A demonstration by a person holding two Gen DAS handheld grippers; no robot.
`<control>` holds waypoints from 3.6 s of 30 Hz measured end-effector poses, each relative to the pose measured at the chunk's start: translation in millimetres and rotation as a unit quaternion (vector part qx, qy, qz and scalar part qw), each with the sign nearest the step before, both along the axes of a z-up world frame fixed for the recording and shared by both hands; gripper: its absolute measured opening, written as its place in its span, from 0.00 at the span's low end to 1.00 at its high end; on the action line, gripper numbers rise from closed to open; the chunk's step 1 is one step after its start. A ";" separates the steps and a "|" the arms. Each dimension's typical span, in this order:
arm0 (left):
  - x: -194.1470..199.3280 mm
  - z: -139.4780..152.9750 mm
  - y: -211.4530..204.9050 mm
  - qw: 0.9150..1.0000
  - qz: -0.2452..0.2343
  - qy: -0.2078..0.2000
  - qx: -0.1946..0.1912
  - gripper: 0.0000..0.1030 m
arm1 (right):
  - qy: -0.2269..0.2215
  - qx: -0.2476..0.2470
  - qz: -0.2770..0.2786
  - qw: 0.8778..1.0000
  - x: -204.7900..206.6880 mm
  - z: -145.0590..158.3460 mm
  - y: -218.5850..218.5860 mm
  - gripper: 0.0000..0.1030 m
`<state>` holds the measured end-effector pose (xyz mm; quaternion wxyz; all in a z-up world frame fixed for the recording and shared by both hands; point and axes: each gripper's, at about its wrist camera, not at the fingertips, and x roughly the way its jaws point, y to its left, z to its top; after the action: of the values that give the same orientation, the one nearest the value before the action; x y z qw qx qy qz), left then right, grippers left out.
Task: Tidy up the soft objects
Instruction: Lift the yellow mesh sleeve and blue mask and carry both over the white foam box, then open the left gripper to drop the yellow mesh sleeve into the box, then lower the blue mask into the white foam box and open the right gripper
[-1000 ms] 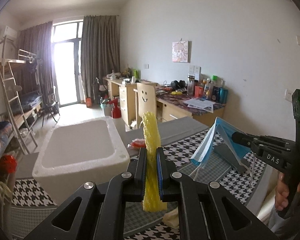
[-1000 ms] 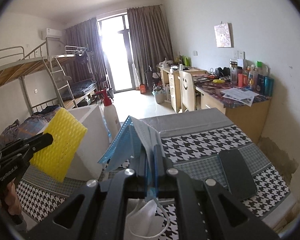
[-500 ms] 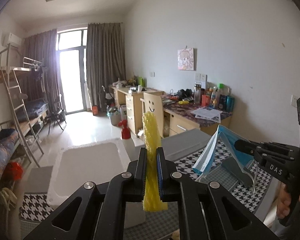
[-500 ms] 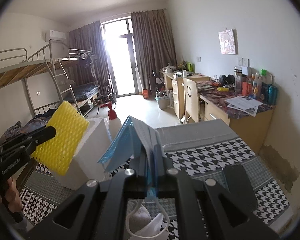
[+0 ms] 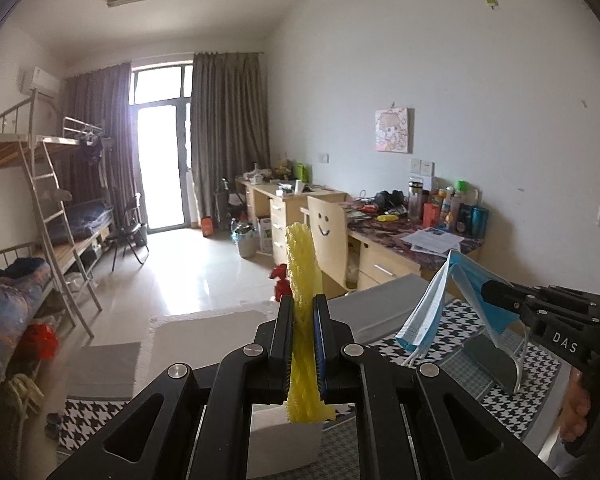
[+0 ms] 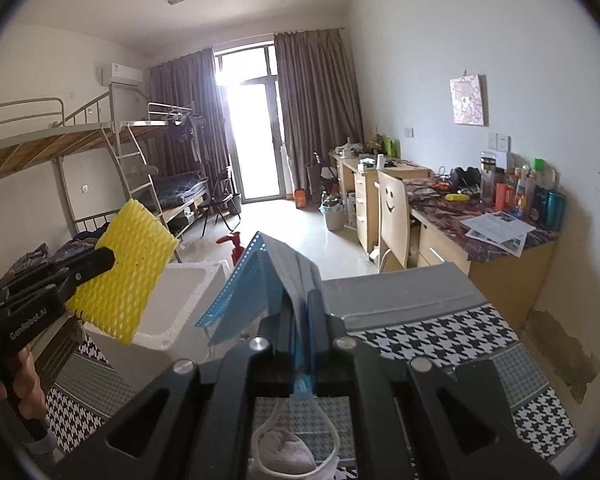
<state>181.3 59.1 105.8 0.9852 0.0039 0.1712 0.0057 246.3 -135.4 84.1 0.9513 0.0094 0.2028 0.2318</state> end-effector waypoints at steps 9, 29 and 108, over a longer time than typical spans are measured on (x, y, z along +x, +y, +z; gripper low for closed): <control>9.6 3.3 16.9 0.999 0.038 0.004 0.006 0.10 | 0.001 -0.004 0.022 1.000 7.6 8.3 21.5 0.07; 34.3 -12.9 53.5 0.996 0.081 0.038 -0.003 0.10 | -0.005 -0.019 0.054 0.998 23.1 24.2 69.0 0.07; -36.9 -35.0 130.6 0.979 0.200 0.018 -0.028 0.99 | 0.108 -0.119 0.155 0.975 55.0 -22.2 203.3 0.43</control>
<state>144.4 189.7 70.9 0.9607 -0.0573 0.1865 0.1975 301.3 68.0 61.9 0.8706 -0.1105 0.3296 0.3482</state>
